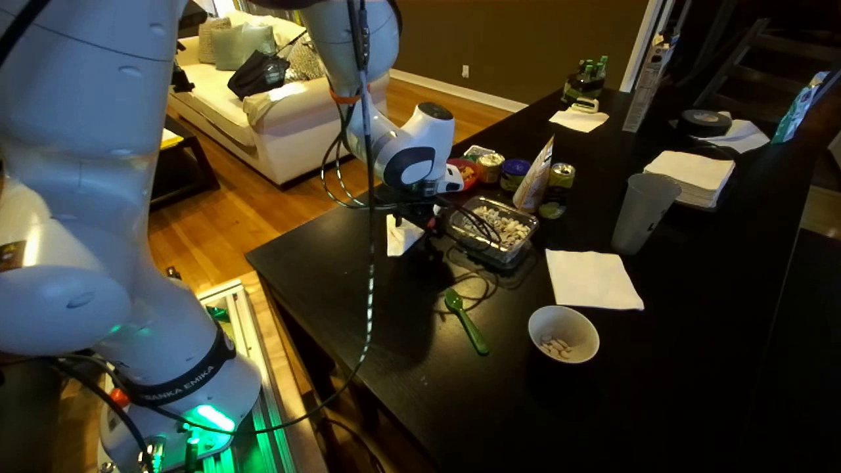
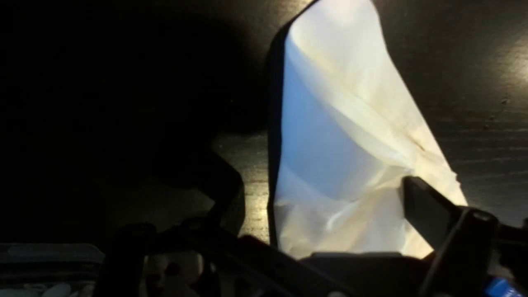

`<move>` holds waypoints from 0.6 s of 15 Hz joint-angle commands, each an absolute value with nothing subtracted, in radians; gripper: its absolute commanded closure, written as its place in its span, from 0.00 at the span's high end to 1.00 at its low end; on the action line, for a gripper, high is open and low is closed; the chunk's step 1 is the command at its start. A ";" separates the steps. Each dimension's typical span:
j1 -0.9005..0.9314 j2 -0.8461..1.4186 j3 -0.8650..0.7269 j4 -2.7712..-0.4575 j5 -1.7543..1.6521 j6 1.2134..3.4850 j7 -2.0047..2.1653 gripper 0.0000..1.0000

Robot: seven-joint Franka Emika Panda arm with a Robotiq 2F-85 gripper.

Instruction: Pick up the pastry on the table

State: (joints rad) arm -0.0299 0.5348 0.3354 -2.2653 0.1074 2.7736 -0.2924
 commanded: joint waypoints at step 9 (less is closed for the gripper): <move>-0.319 0.752 0.640 -2.175 0.277 2.779 -0.573 0.51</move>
